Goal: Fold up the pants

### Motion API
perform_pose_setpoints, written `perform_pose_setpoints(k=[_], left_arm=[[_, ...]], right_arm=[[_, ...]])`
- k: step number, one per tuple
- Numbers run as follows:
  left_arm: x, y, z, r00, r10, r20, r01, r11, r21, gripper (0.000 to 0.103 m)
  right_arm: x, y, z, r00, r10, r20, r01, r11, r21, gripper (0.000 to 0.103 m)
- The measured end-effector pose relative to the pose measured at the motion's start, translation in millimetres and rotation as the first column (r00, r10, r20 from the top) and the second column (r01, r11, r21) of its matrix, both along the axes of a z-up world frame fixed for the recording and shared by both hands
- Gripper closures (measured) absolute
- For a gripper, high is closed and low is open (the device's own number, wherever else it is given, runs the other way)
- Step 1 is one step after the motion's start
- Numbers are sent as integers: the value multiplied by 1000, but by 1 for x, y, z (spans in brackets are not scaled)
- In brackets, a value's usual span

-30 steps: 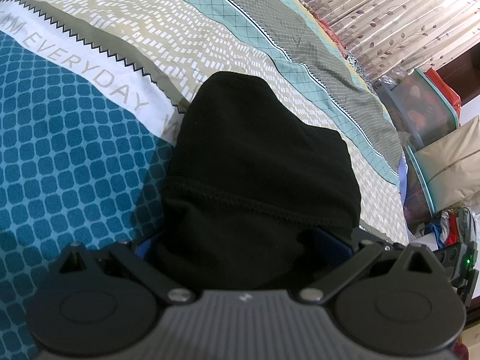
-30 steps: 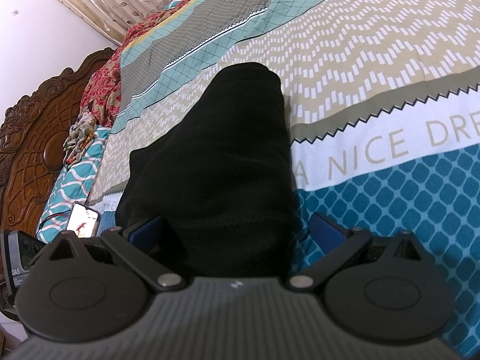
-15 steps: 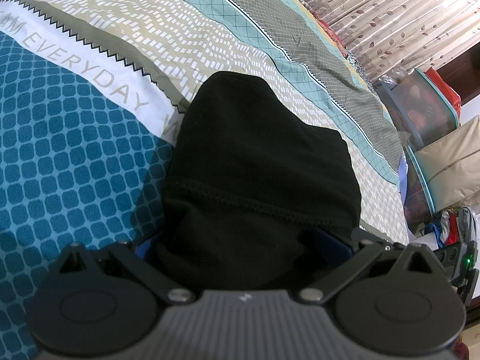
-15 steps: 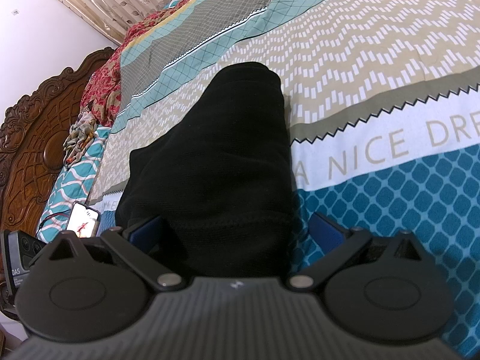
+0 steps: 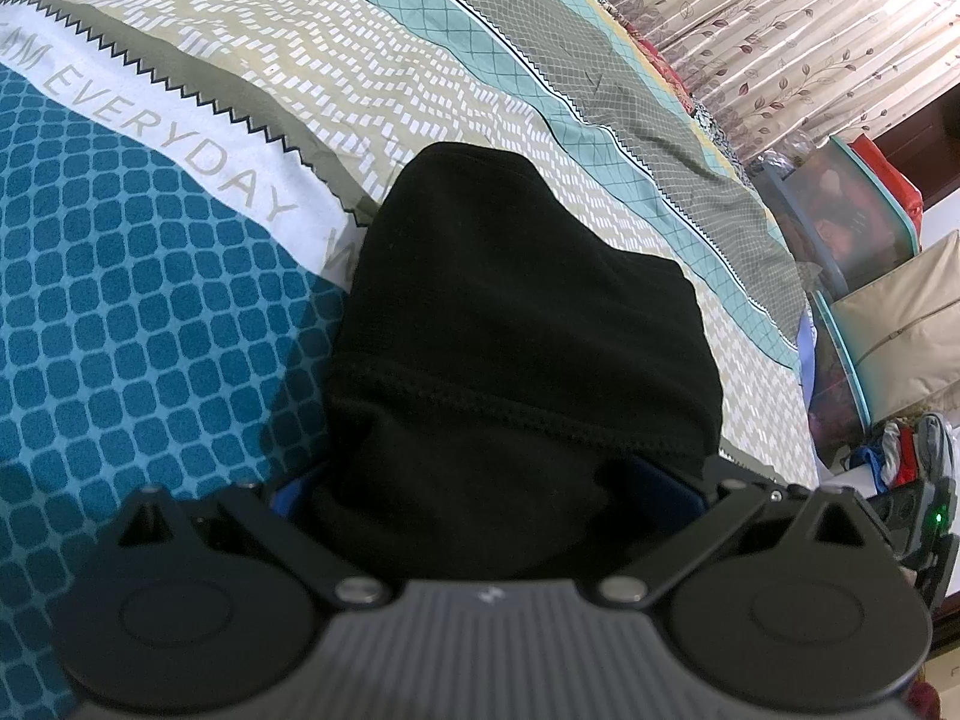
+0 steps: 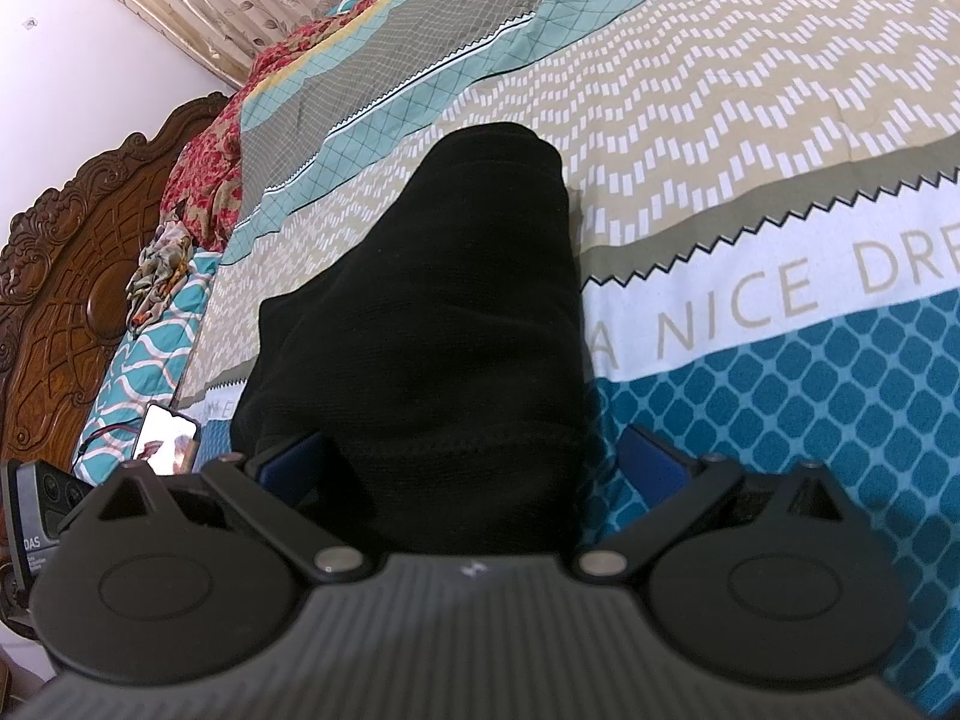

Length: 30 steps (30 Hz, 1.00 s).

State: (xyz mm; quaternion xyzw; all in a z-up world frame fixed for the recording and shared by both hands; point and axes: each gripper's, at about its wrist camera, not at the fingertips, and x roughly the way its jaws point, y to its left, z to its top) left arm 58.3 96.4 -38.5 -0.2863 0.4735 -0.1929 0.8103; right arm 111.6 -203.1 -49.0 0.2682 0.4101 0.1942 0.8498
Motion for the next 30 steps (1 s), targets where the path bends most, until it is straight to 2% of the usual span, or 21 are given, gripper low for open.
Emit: perform_pose_setpoints(k=[8,13,15,16,17,18,19,20,22,24,28,30], left_arm=[[1,5,-1,1000,-16,-13,16,1000,-24,1],[10,12,-6,999,-19,-40,16,997,-77,1],[12,5,-5,999,-26,-39,24,998,-63,9],[12,2,-3,999,-21,-40,19,999,-46,23],[13,0,-1,999,-9,-48,7,999,-37,31],[13,1,1,999,-1,-53,-1,999,-42,36],[13,2,6,999,5,-54,-8,999,-47,44],[13,3,13,999,4,-44,-6,999,-53,51],[15,-1,37,1000,-12,23,14,997,-70,52],[22,-10,63,994,-30,103,36,998,-54,52],[60,-30,117,958,-56,281,71,996,-44,52],[82,-41,132,942,-61,330,81,996,-46,52]], right_arm=[[5,-2,3,999,49,-12,-49,999,13,0],[7,-11,1,1000,21,-19,-20,998,64,0],[7,-4,0,999,34,-6,-34,999,39,0],[9,0,1,999,48,-3,-48,998,30,9],[13,4,2,997,77,-10,-76,995,64,40],[16,6,3,996,74,-40,-69,992,104,46],[17,8,7,997,68,-33,-65,993,99,51],[16,11,16,996,84,-3,-84,994,63,56],[12,14,36,992,114,63,-116,993,36,60],[10,14,56,983,125,138,-132,991,39,61],[20,8,111,940,103,325,-120,992,33,61],[31,2,133,908,87,410,-105,994,22,61]])
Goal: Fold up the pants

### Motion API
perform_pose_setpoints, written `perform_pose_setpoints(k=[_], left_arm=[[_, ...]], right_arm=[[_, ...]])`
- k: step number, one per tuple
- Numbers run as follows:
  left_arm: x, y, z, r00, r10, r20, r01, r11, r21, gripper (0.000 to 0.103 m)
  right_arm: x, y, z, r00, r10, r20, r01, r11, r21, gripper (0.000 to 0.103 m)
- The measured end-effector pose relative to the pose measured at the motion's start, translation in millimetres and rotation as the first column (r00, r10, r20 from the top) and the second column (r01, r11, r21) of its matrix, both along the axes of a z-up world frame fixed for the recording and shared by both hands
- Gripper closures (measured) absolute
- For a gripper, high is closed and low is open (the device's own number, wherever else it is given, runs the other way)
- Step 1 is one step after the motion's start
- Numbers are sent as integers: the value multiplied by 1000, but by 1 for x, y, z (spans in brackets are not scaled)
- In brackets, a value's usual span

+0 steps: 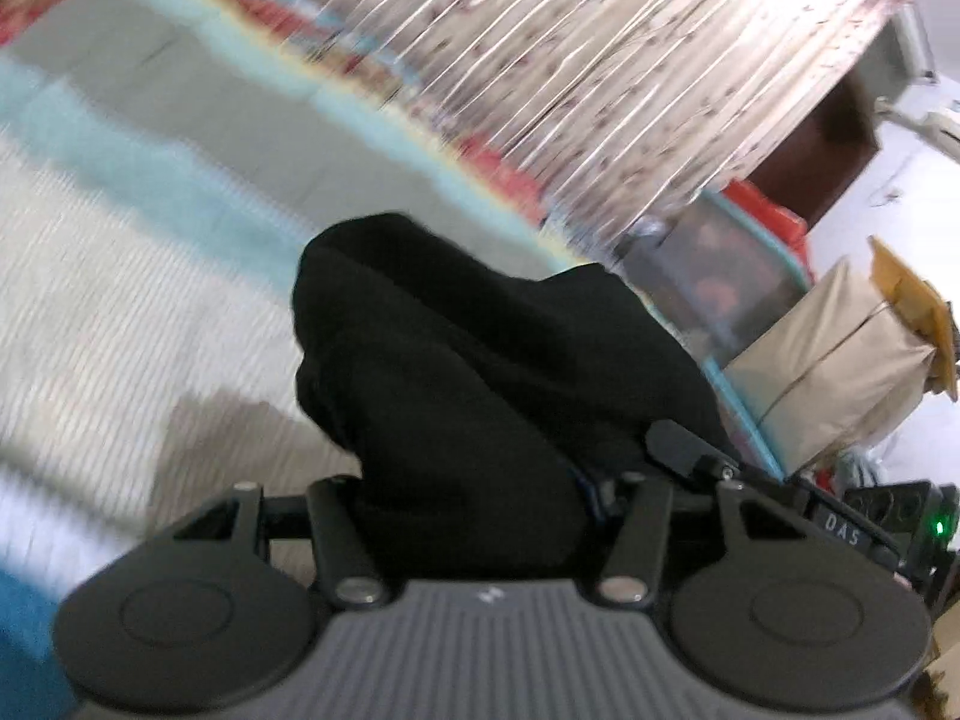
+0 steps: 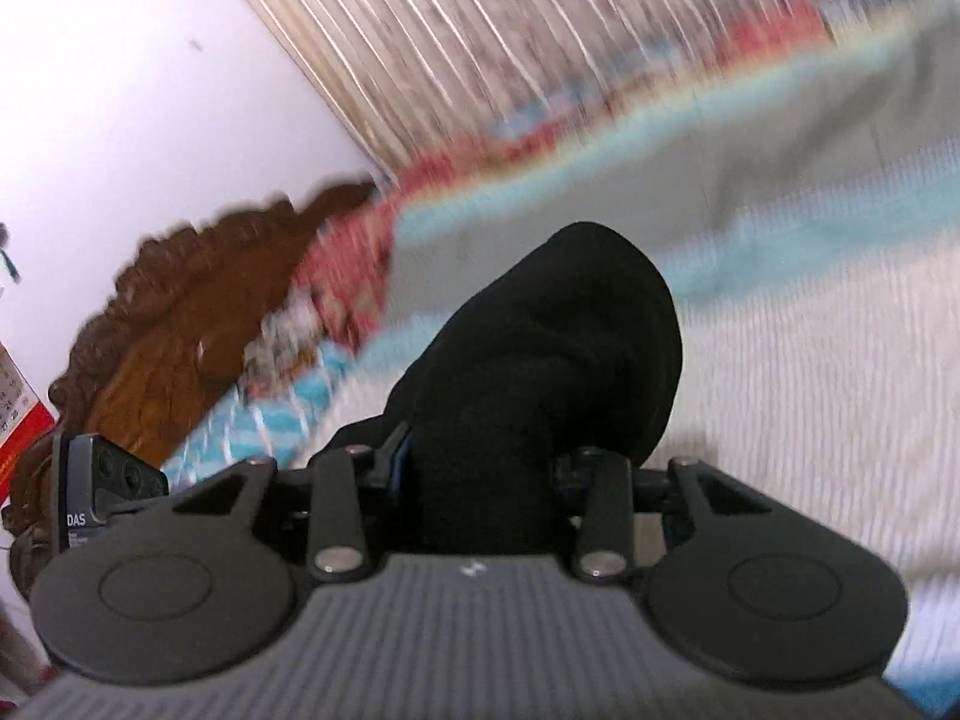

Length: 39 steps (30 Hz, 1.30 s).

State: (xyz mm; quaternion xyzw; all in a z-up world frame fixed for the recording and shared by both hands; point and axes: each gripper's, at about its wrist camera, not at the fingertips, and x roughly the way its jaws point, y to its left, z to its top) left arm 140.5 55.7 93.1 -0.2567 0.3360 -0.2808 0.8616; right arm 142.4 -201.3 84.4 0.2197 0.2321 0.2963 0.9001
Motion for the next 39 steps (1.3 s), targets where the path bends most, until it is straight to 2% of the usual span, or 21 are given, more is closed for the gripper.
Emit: perform_pose_setpoints(k=[2,4,6,9,10,11,12,13,15,18,21,24,31,34,35,39], left_arm=[[30,-16,2,1000,-8,24,7,1000,16,51],[62,-34,-14,1000,-7,-11,7,999,53,51],[86,-53,-42,998,-2,-68,9,994,110,51],[114,-77,-106,977,31,-210,26,964,264,51],[120,-82,-129,963,59,-265,29,948,315,41],[117,-82,-137,966,62,-251,16,954,300,38],[113,-82,-135,973,70,-222,-2,956,292,38],[109,-81,-130,973,70,-218,-4,957,291,38],[103,-80,-121,973,68,-220,-1,957,290,37],[86,-72,-100,978,95,-187,-32,948,315,36],[51,-63,-89,980,116,-162,-49,927,371,34],[8,-63,-82,979,118,-169,-40,913,406,34],[-81,-81,-73,980,116,-160,-9,837,547,30],[-111,-90,-67,983,112,-147,-2,804,595,15],[-119,-91,-65,984,113,-141,-4,795,607,13],[-145,-97,-58,986,115,-124,-10,772,636,5]], right_arm=[[14,-8,13,997,-29,69,29,1000,0,60],[34,-17,11,994,-68,88,68,998,2,60],[57,-24,-6,991,-113,68,114,993,-18,60],[95,-29,-55,979,-193,-60,188,979,-81,60],[107,-28,-74,969,-214,-124,201,973,-111,59],[119,-26,-95,951,-238,-200,210,966,-151,54],[126,-27,-114,928,-275,-252,231,954,-190,44],[125,-35,-123,924,-282,-260,251,957,-145,42],[121,-47,-122,918,-270,-291,263,963,-62,37],[102,-48,-103,920,-312,-236,290,949,-123,34],[71,-49,-91,926,-334,-173,308,938,-161,29],[41,-52,-95,925,-336,-178,300,932,-201,29],[-33,-32,-110,917,-313,-247,243,930,-276,25],[-59,-24,-111,912,-310,-267,231,929,-288,20],[-66,-23,-111,910,-314,-270,235,928,-289,17],[-93,-19,-111,901,-320,-293,241,931,-274,14]])
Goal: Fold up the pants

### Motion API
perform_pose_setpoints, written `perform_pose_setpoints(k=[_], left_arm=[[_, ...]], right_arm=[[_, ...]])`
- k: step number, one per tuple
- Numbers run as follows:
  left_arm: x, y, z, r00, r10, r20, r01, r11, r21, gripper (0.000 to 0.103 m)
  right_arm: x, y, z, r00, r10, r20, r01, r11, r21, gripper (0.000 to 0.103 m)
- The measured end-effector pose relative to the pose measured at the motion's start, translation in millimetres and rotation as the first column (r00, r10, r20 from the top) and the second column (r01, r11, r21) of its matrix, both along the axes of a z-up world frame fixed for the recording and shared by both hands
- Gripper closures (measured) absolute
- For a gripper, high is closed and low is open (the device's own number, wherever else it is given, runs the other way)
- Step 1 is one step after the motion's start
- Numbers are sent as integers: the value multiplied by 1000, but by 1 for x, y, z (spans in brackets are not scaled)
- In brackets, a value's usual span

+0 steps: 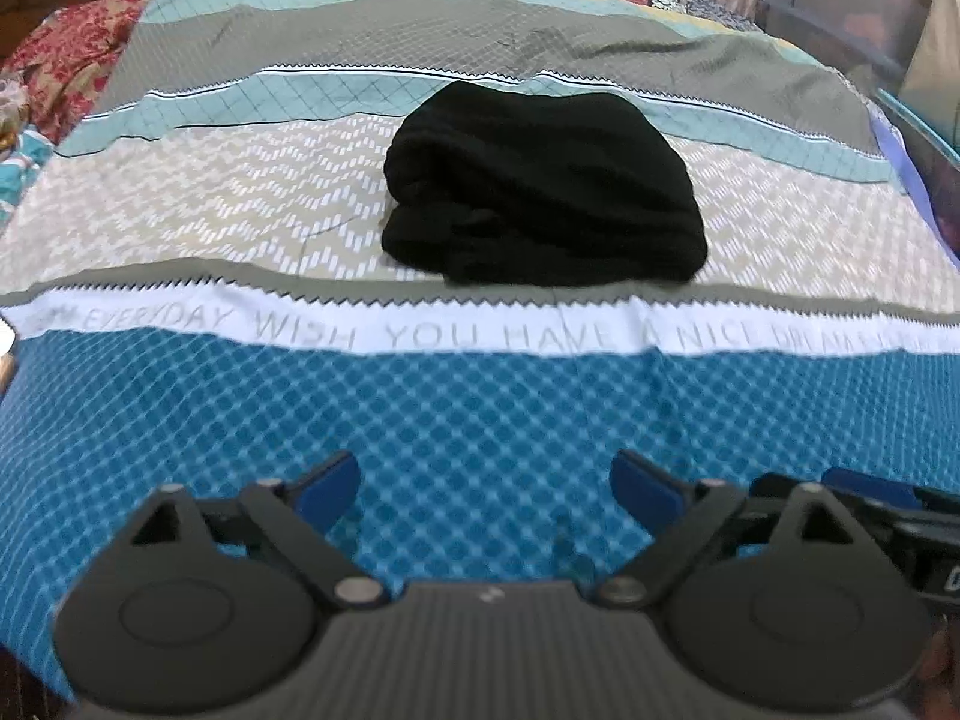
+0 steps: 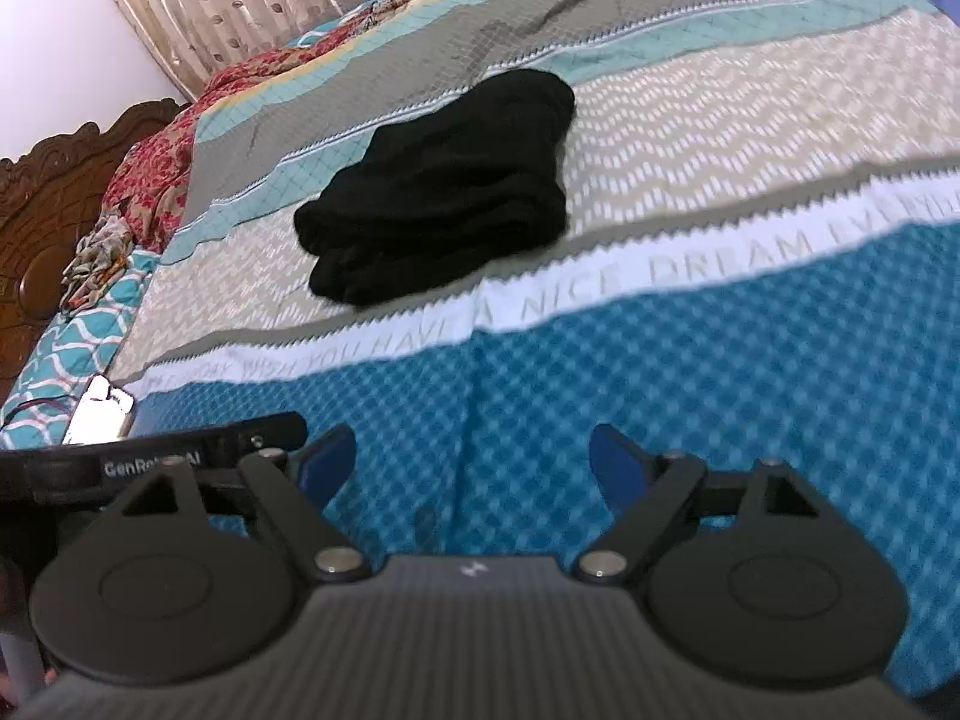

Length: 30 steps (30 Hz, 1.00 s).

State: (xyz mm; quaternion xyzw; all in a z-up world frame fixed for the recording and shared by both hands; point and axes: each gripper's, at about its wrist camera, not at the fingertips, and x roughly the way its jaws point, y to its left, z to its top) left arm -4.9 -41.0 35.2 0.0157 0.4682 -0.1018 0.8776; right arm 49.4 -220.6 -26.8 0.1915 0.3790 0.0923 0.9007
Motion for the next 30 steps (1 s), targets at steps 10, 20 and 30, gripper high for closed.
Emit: perform_pose_setpoints(k=[10,20,30], left_arm=[[-20,7,3,999,40,2,-40,999,29,0],[-16,15,-9,994,106,-28,-104,992,68,0],[-16,18,-11,993,108,-42,-105,992,70,0]], right_arm=[[-14,16,-4,997,5,-76,-8,999,-37,11],[-16,16,-12,992,-24,-126,20,999,-37,11],[-15,16,-12,991,1,-131,-4,1000,-25,11]])
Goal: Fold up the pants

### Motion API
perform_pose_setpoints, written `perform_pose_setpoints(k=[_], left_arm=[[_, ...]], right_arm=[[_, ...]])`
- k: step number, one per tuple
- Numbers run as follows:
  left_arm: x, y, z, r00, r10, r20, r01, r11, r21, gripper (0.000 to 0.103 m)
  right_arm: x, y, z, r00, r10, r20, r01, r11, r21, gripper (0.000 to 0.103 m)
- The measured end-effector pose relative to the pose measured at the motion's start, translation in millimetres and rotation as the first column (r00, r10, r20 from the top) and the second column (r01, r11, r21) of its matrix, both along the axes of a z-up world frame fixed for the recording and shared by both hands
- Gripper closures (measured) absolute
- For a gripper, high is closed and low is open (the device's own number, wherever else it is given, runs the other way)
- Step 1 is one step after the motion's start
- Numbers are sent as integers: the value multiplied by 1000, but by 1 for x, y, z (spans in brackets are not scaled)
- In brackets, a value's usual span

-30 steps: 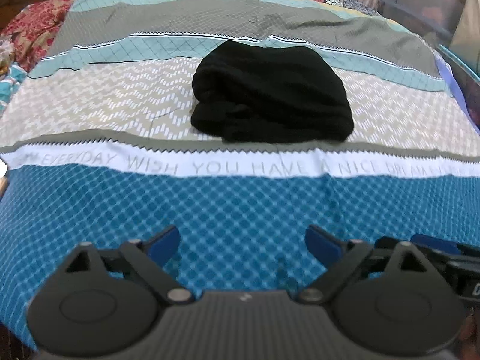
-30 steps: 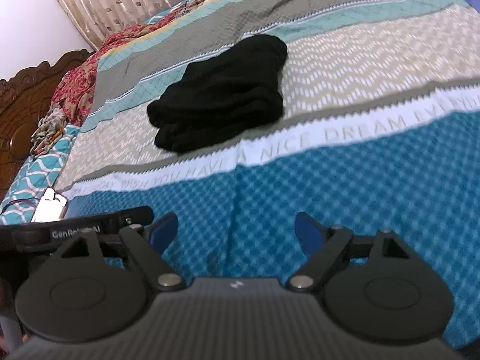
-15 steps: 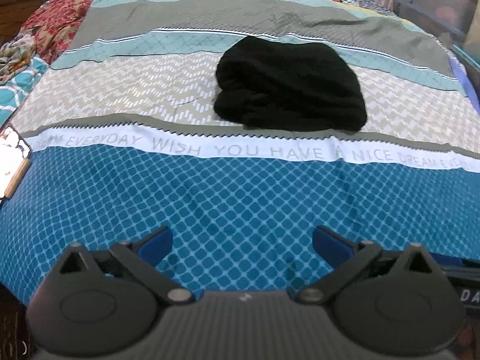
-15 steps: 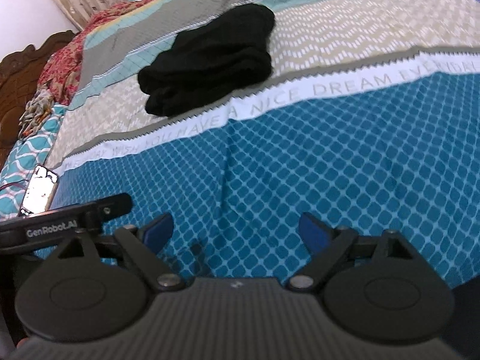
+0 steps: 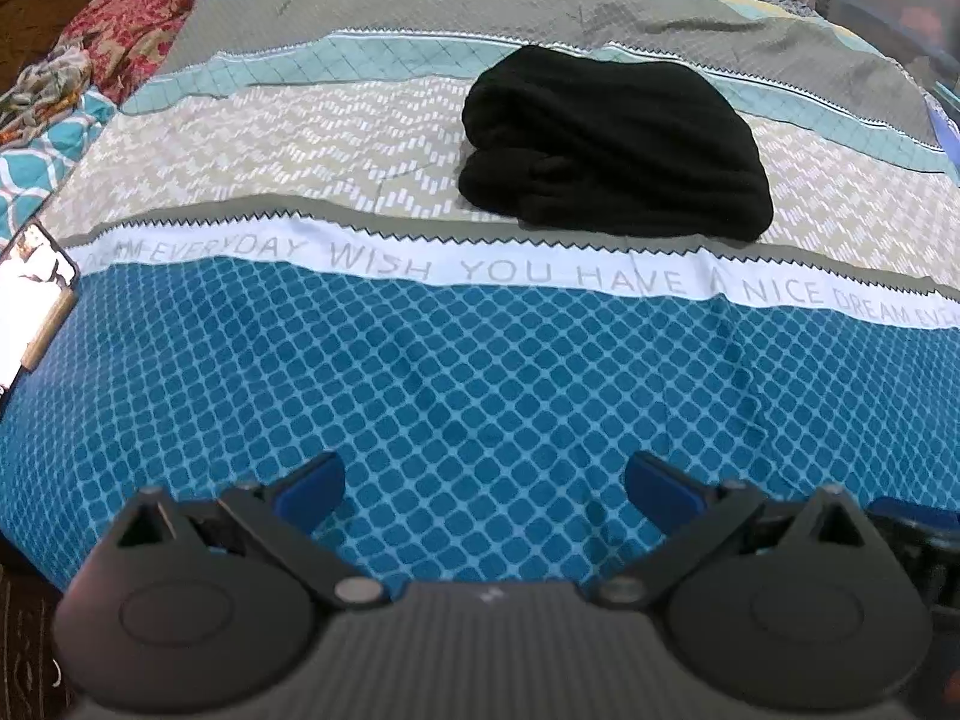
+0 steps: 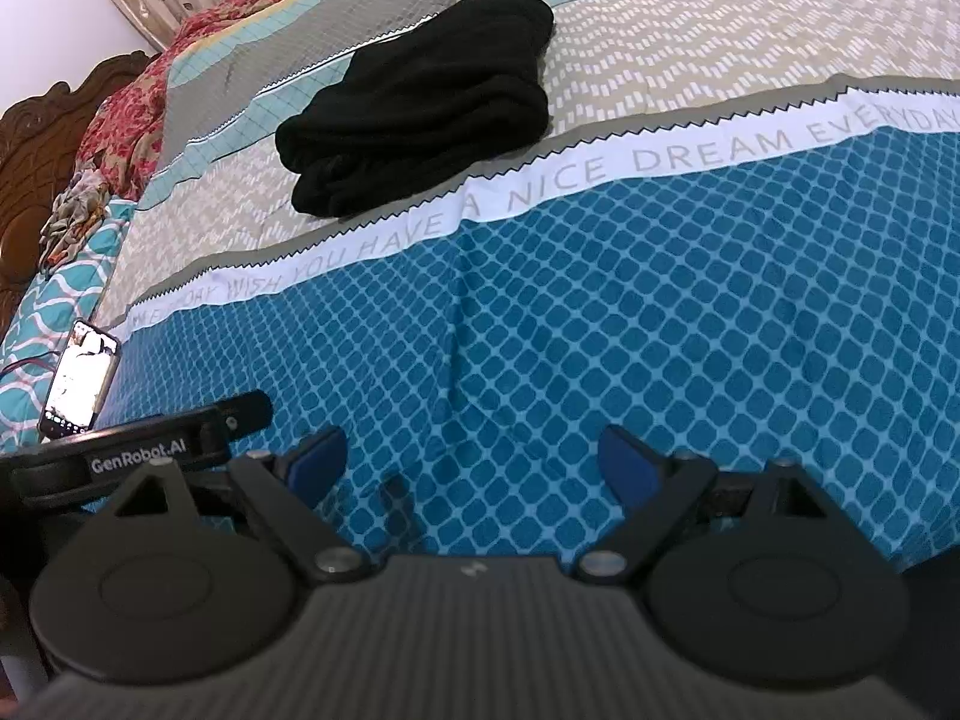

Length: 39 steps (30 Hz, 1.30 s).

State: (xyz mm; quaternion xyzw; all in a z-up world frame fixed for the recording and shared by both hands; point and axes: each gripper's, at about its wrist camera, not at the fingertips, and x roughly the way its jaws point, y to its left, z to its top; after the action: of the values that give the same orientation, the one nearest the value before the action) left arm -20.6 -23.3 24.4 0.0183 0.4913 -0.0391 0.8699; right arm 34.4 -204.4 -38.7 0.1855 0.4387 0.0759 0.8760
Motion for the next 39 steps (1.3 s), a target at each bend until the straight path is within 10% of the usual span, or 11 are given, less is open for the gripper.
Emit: perform_pose_setpoints(k=[15,39], left_arm=[[2,3,-16,997,-14,-75,14,1000,0,0],[-1,2,-1,998,25,53,-32,989,143,0]], right_arm=[[6,-3,0,1000,6,1,-6,1000,-11,11],[1,-1,7,1000,-16,25,16,1000,1,11]])
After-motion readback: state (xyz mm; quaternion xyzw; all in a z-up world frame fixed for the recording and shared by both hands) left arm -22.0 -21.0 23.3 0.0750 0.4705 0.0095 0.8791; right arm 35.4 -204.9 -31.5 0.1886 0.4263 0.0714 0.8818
